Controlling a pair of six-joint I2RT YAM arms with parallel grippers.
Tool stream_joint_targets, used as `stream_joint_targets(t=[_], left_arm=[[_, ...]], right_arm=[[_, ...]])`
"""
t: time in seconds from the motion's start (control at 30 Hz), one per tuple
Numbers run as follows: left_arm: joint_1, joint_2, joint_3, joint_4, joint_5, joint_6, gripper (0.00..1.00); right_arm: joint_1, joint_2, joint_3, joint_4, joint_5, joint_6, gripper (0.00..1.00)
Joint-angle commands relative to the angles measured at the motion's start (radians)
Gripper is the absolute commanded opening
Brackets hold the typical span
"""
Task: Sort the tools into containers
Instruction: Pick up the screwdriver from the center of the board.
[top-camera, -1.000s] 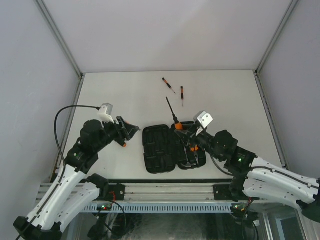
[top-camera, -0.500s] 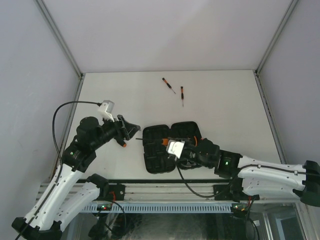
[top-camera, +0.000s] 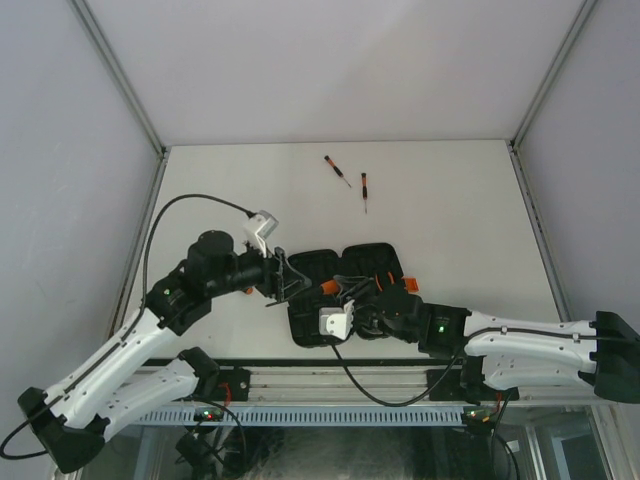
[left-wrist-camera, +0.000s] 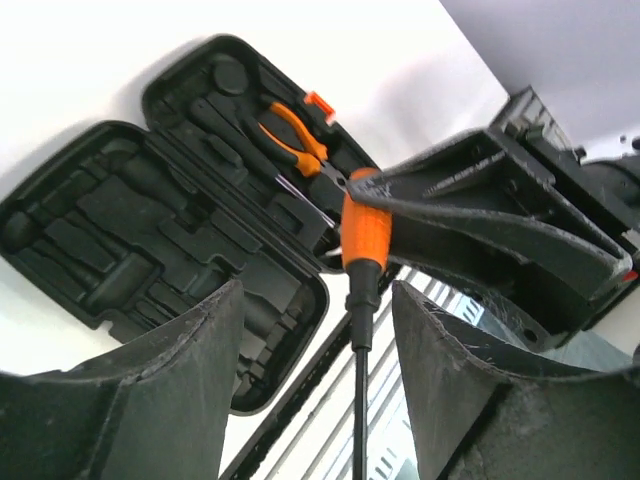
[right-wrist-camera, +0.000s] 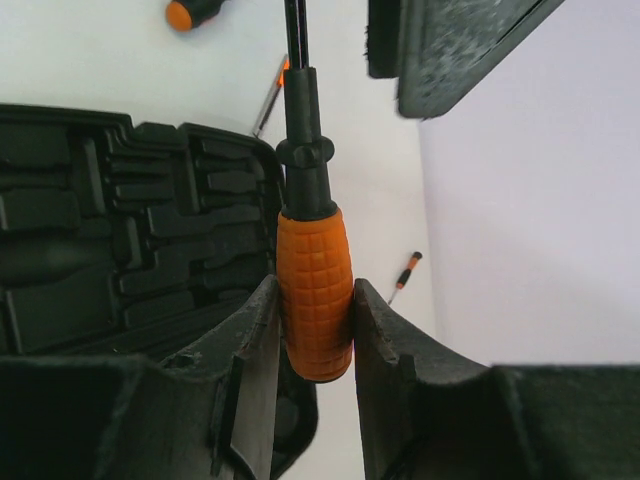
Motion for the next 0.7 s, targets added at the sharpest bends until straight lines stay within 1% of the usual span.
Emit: stream_joint_targets(t=[0.0,0.23,0.47,0.53,0.67], left_arm=[[-0.059,0.036,0.075,-0.018,0.059,0.071,0.64],[-0.113,0.101,0.087,-0.041,0.098,0.108,0.62],[-0.127,0.142,0.091,-0.045,0.123,0.119,0.53],[-0.127,0.149,0.093,-0.048,0.125,0.122,0.48],[-0.128,0.159,0.097,-0.049,0.134,0.125,0.32]], right_arm=[[0.008,-0.026,0.019,0.017,0.032,-0.093,0.03],[0.013,-0.04,0.02,0.009,0.034,-0.113,0.05],[0.024,-0.035,0.02,0.013,0.031,-0.112,0.06],[0.027,-0.033,0.02,0.014,0.028,-0.111,0.06],[0.03,-0.032,0.02,0.016,0.029,-0.111,0.07]])
